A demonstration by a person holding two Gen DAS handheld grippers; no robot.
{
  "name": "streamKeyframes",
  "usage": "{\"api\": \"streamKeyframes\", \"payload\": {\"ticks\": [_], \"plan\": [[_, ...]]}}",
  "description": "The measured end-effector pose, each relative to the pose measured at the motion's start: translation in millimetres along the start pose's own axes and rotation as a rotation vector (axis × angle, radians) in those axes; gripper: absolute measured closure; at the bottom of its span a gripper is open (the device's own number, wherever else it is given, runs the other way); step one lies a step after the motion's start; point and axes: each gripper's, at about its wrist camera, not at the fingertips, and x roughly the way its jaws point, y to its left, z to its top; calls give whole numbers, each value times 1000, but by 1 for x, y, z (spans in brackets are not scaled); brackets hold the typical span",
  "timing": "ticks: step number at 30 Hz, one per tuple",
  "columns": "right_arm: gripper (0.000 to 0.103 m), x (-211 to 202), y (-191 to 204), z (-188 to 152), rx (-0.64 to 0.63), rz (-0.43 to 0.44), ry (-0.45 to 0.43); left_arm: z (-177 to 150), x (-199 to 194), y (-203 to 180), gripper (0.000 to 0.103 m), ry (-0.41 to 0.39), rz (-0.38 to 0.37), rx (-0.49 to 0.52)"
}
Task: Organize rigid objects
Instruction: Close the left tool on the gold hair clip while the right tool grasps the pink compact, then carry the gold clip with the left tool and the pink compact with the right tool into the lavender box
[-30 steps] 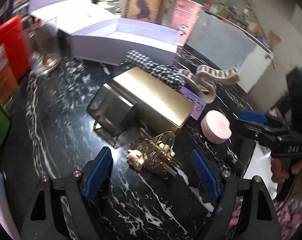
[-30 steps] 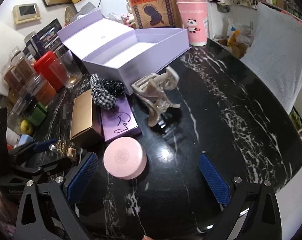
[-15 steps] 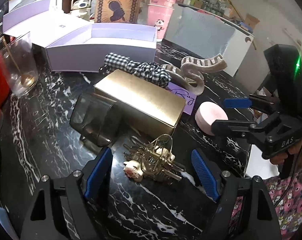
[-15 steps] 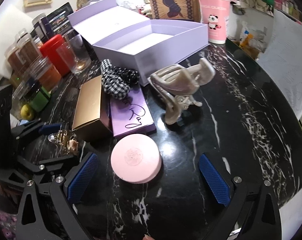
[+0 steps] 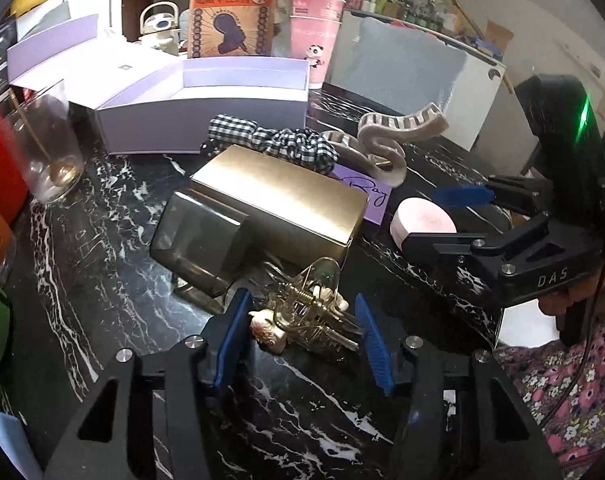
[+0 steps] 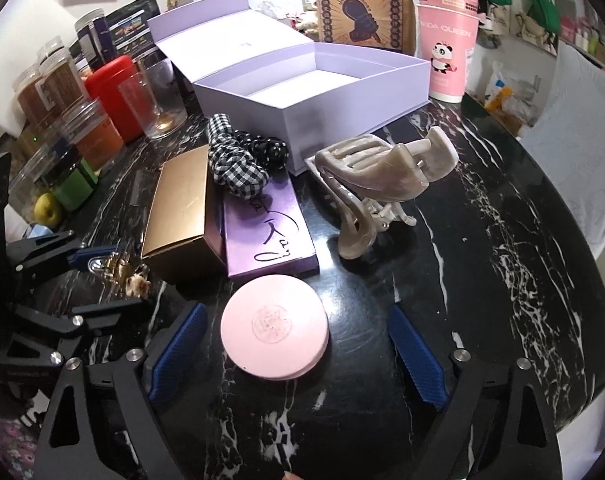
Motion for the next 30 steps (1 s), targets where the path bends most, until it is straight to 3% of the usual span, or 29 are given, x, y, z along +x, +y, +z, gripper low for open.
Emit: {"api": "streamKeyframes", "payload": {"ticks": [2,5,7,17,30], "plan": [[21,-1,1,-1,-4,-5,-9,-1,-2,-1,50,-12,9,-6],[45,-2,2,-2,-13,-1,-21,-1,-6,-2,50,-27,12,-8],[52,-3,1,-2,-8,3,-29,-1,-7,-4,50,-35,20,-12],[52,-11,2,-6,-7,41,-39,-5,-17,-5,50,-49,41,-49],[52,-43,11,-2,-70,83,-116,18,-34,-19,50,-124,30,-68]]}}
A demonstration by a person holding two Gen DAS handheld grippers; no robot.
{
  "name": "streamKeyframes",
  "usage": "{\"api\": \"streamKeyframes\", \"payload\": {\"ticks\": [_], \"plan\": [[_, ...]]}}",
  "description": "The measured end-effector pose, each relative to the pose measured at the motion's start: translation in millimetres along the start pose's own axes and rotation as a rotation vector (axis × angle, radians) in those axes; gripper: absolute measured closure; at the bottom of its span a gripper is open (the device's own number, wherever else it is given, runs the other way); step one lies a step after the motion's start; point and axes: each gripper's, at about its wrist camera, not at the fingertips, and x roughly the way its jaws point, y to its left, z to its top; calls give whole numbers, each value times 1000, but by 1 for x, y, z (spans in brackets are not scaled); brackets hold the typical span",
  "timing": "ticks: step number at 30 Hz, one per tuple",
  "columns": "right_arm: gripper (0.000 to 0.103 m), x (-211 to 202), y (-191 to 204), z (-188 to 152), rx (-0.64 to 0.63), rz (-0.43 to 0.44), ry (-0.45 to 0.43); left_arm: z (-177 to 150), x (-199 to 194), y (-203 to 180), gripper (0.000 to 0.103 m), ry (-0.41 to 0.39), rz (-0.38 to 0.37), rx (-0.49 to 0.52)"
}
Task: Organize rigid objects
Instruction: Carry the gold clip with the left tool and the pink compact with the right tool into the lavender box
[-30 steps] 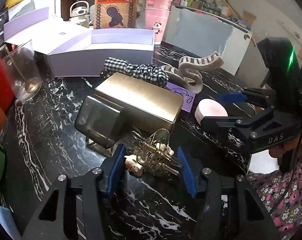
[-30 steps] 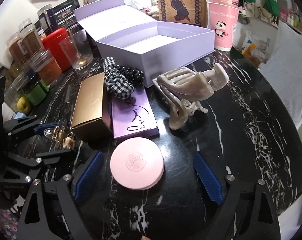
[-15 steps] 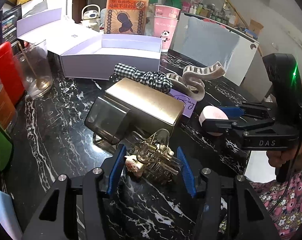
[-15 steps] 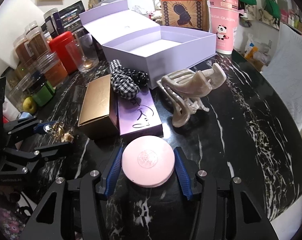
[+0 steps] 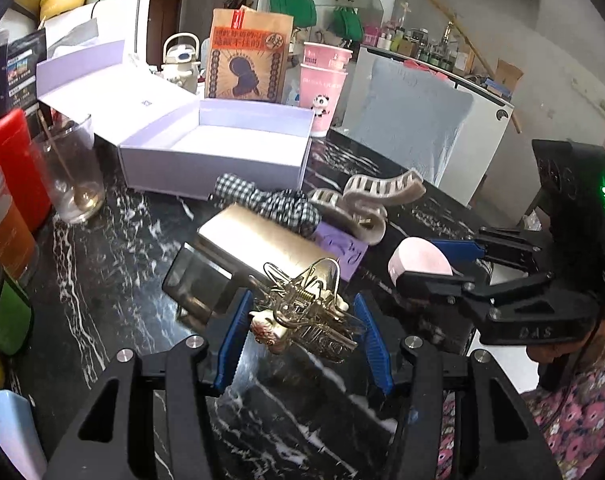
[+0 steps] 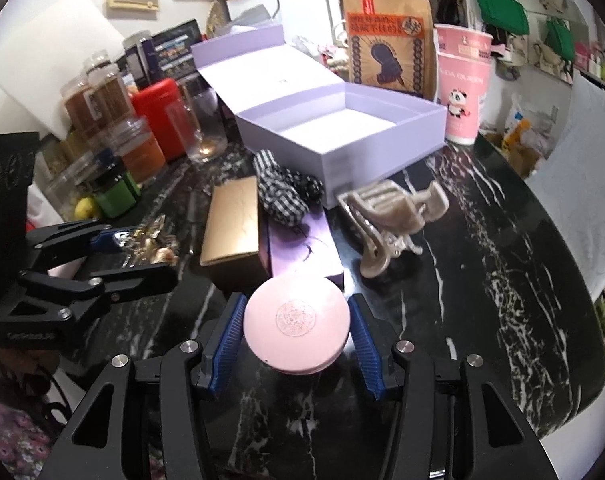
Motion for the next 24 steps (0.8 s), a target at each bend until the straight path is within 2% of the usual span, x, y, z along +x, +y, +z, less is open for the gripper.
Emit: {"api": "streamKeyframes", "payload": {"ticks": [13,24], "plan": [[52,-24,-4,26,-51,16,-62,34,-7,-17,50,-31,75,8],[52,-36,-8,58,-107,47,-125,69,-8,-8,50,-76,87,2]]}}
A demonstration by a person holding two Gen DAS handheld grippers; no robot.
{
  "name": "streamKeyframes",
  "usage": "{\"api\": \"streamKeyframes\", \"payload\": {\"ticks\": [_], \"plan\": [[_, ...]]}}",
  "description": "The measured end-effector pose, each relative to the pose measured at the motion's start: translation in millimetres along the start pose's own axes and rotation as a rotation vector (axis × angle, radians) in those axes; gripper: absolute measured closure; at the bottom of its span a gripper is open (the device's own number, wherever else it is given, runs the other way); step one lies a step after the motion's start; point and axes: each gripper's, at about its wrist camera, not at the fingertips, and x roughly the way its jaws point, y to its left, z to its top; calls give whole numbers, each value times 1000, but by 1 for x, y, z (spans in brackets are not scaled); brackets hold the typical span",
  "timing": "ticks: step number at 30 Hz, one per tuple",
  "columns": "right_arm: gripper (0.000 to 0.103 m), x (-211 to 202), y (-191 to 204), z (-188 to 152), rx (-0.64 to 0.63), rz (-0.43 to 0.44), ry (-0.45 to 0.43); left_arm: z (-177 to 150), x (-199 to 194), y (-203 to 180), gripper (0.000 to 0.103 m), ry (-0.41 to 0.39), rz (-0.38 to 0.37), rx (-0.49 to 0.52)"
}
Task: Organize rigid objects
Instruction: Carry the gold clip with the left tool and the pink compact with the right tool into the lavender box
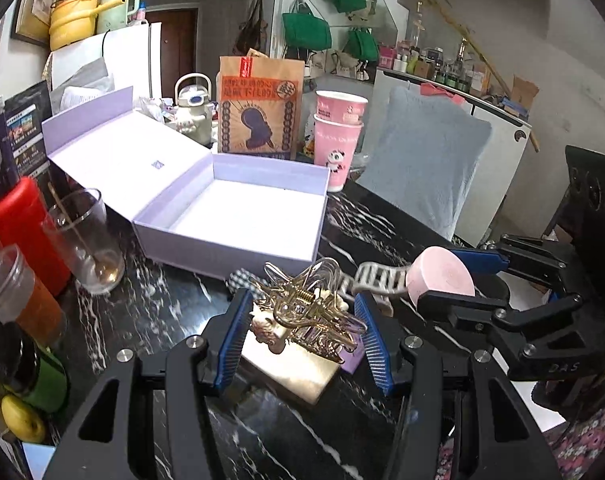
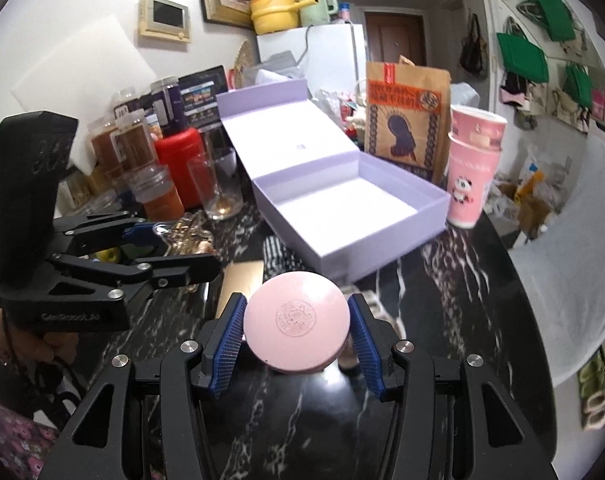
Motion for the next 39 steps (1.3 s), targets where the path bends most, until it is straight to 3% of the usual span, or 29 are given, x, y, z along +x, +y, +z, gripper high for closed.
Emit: {"api": "streamKeyframes", "payload": {"ticks": [19,29,39], "plan": [[52,32,-21,61,-19,25,-29,52,26,29,50,-27,-1,10],[52,60,-38,94,-44,33,-22,82,57,48,50,-3,-20,7],[52,86,-53,124,-72,13,-24,112,90,66,50,10,8,21]]}}
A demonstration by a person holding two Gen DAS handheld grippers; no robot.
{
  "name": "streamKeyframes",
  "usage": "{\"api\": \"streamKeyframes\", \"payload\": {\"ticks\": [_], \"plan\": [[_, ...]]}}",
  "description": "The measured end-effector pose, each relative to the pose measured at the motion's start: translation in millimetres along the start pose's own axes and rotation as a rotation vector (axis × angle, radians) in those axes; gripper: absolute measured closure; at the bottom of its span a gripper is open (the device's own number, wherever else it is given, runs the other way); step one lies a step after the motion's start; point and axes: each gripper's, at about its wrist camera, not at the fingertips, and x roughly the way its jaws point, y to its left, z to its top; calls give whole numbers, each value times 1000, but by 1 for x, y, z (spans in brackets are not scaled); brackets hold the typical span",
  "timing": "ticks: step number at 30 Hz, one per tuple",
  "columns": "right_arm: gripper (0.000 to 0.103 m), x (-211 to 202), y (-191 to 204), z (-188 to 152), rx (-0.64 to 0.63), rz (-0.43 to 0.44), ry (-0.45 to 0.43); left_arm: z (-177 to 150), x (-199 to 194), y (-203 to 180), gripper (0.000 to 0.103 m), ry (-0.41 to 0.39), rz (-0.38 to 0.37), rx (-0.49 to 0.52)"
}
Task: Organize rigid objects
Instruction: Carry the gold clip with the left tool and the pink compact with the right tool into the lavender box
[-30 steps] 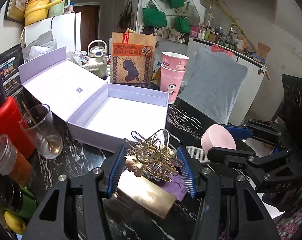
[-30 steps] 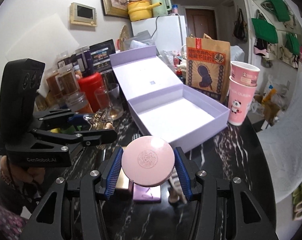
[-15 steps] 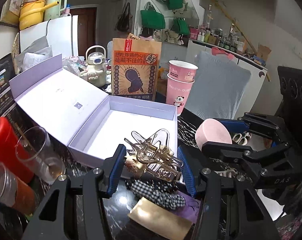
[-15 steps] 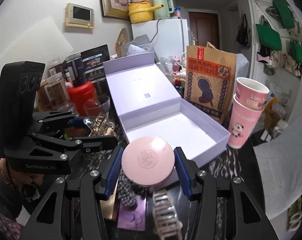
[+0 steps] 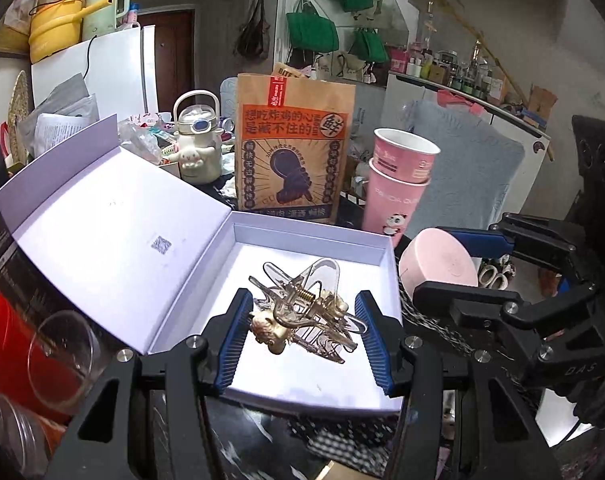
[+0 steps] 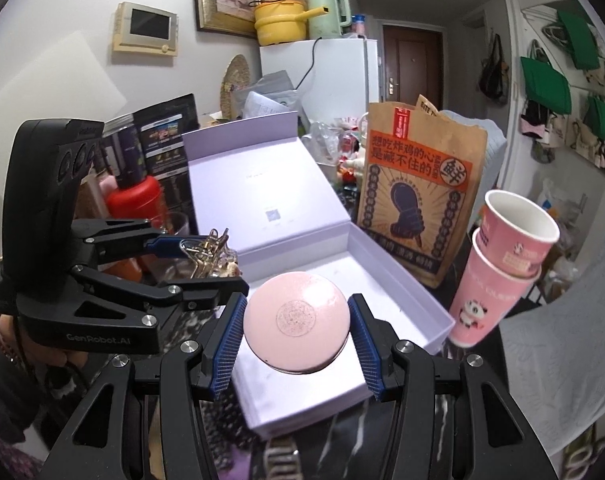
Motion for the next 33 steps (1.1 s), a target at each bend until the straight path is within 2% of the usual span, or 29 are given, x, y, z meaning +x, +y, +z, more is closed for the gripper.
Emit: {"api": "streamKeyframes", "payload": {"ticks": [11,19,33], "plan": [[52,33,-22,27,5,-11,32,24,36,20,50,44,21,-21],[52,58,-33,42,-20,-38,61,31,67,35,50,107,52,-56],[52,112,-57,41,-3,-49,153,34,119,48,50,227,128,-50]]}}
